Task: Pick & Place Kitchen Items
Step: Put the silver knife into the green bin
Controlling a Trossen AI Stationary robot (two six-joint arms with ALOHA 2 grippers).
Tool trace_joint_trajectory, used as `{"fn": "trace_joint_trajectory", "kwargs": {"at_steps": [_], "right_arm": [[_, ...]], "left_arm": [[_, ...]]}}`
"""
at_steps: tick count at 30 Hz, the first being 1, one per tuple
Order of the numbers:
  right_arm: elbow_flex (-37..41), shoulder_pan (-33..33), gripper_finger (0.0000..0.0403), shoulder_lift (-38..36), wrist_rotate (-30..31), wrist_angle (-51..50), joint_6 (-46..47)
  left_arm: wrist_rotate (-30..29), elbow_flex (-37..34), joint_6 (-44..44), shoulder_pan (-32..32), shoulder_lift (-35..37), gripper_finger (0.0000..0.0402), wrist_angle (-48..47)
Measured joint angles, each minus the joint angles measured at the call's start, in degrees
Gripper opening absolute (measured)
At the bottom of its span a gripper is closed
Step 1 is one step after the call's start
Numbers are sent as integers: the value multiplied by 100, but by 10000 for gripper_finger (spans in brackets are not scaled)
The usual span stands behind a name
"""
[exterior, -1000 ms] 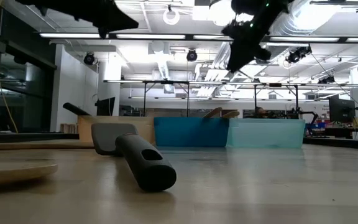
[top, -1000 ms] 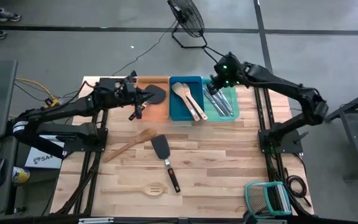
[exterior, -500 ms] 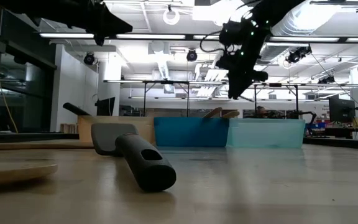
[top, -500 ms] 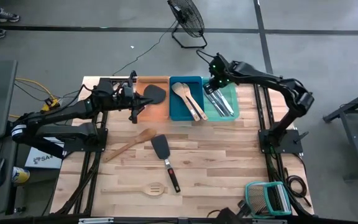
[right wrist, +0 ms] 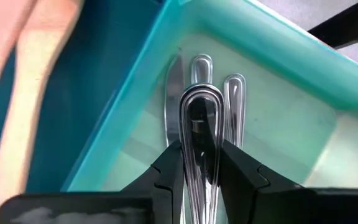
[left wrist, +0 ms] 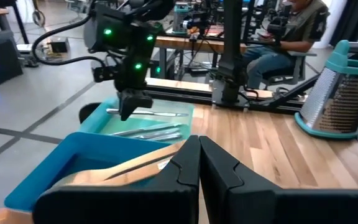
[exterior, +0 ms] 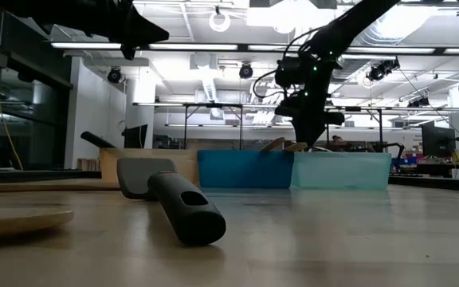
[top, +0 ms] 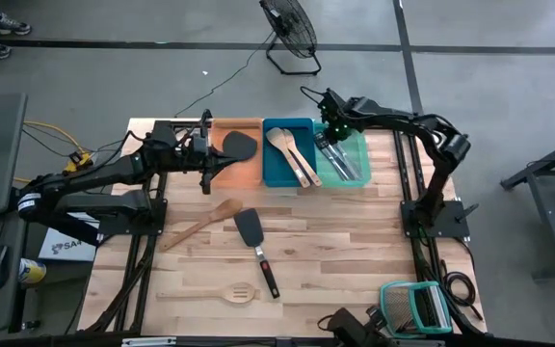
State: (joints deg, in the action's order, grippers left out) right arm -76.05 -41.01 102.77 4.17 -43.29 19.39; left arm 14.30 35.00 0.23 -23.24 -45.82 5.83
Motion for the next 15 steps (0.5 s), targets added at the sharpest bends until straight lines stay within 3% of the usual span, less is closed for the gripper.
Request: {"fn": "trace_joint_trajectory", "kwargs": {"at_steps": [15], "right_arm": [[0, -136, 70, 455, 23, 90, 62]], "left_arm": [[68, 2, 4, 0, -4, 0, 6]]}}
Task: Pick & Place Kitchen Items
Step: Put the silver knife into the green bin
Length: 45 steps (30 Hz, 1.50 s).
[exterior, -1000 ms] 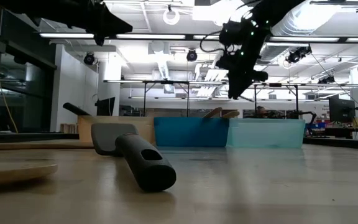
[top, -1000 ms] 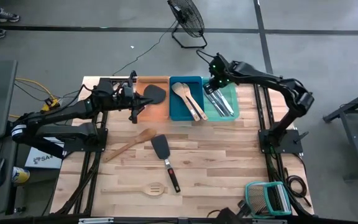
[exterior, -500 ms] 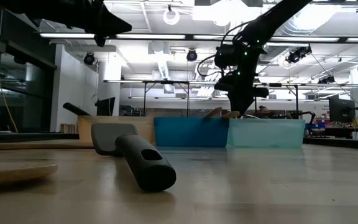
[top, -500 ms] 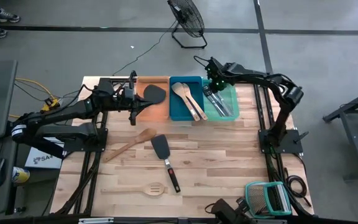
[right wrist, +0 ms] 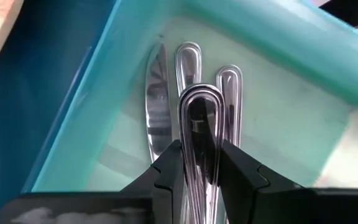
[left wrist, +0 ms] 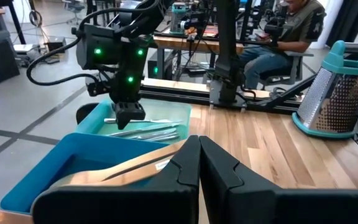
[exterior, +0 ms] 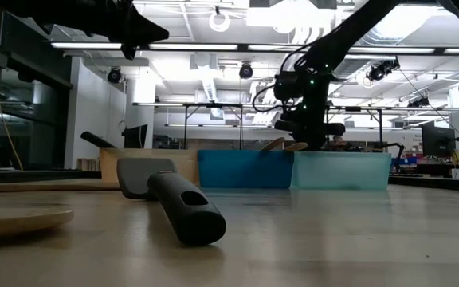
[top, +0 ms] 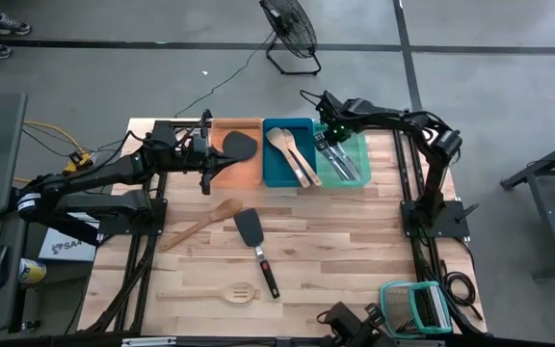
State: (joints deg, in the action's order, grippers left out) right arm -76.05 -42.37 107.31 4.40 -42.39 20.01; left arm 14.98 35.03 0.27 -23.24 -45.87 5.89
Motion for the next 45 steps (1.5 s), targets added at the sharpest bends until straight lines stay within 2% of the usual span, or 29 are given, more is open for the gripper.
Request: {"fn": "trace_joint_trajectory", "kwargs": {"at_steps": [13, 30, 40, 42, 45], "right_arm": [[0, -69, 70, 136, -47, 288, 373], [2, -40, 70, 698, -320, 769, 16], [-17, -45, 70, 810, -284, 883, -179], [-15, -71, 83, 813, -293, 890, -188], [-1, -83, 128, 833, -302, 903, -190]], "left_arm": [[13, 0, 2, 0, 0, 0, -2], [9, 4, 4, 1, -2, 0, -2], [-1, 7, 4, 1, -2, 0, -6], [-2, 7, 7, 0, -2, 0, -6], [-1, 7, 6, 0, -2, 0, -9]]}}
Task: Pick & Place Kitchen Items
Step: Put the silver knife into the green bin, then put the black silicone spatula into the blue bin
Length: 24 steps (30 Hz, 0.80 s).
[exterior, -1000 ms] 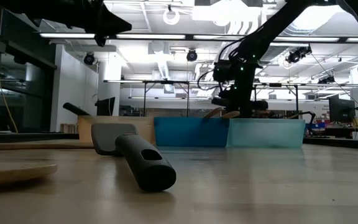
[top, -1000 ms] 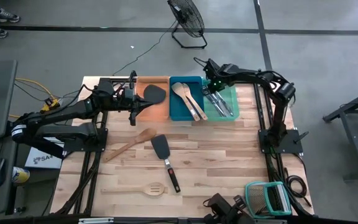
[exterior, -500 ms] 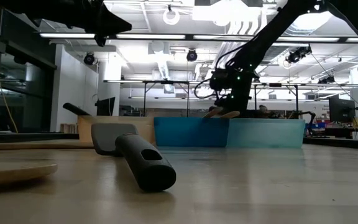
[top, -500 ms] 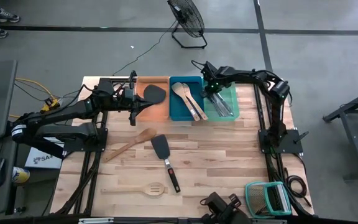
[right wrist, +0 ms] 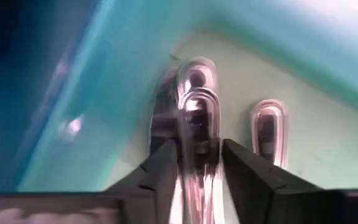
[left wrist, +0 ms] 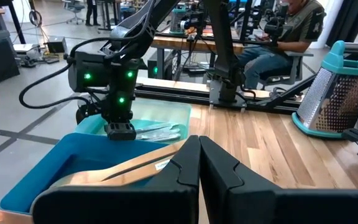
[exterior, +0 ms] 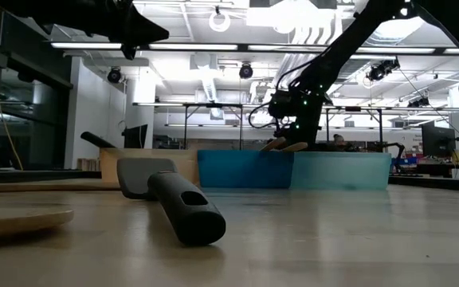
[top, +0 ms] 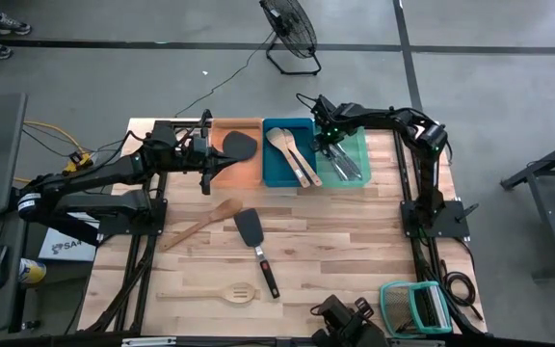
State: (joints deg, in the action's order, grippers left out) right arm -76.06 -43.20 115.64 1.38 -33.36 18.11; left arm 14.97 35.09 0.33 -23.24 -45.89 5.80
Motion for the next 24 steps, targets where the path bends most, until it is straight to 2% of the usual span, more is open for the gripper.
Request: {"fn": "trace_joint_trajectory", "kwargs": {"at_steps": [5, 9, 16, 24], "right_arm": [[4, -9, 159, 2, -20, -18, -31], [4, -7, 158, 2, -47, -18, -35], [17, -8, 155, -107, -476, -76, -40], [17, -37, 155, -763, -451, -199, -166]], "left_arm": [[-1, 0, -1, 0, 0, 0, -37], [-13, 0, 0, 0, 0, 0, -84], [-34, 0, 3, 1, 0, 0, -170], [-51, 0, 3, 0, 0, 0, -170]]}}
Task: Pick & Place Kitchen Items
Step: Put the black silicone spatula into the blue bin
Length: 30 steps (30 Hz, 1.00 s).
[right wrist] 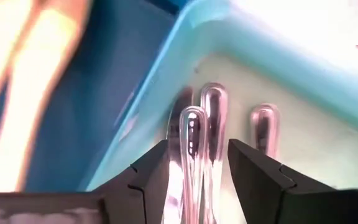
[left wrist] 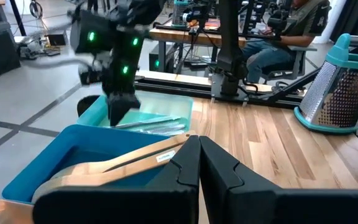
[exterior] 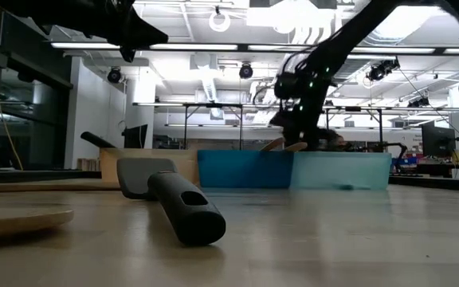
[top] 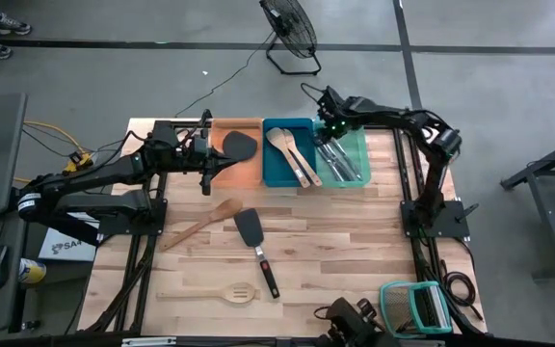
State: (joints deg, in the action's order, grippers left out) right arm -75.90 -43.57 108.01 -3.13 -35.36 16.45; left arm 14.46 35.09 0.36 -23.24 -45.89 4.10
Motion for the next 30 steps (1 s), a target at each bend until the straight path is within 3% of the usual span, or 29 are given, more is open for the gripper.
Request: {"fn": "trace_joint_trajectory", "kwargs": {"at_steps": [5, 10, 16, 21, 30], "right_arm": [[-4, 46, 156, -620, -19, -455, -41], [-7, 198, 156, -1149, -66, -996, -735], [503, 548, 156, -1842, -1000, -907, -1403], [1561, 915, 156, -2596, -1527, 15, -1140], [3419, 2008, 156, -3874, -1463, 2744, 519]], "left_arm": [[0, 0, 0, 0, 0, 0, 0], [-2, 0, 35, 0, 0, 0, -2], [-4, 0, 137, 0, 0, 0, -80], [-5, 0, 144, 0, 0, 0, -127], [-7, 0, 144, 0, 0, 0, -125]]}}
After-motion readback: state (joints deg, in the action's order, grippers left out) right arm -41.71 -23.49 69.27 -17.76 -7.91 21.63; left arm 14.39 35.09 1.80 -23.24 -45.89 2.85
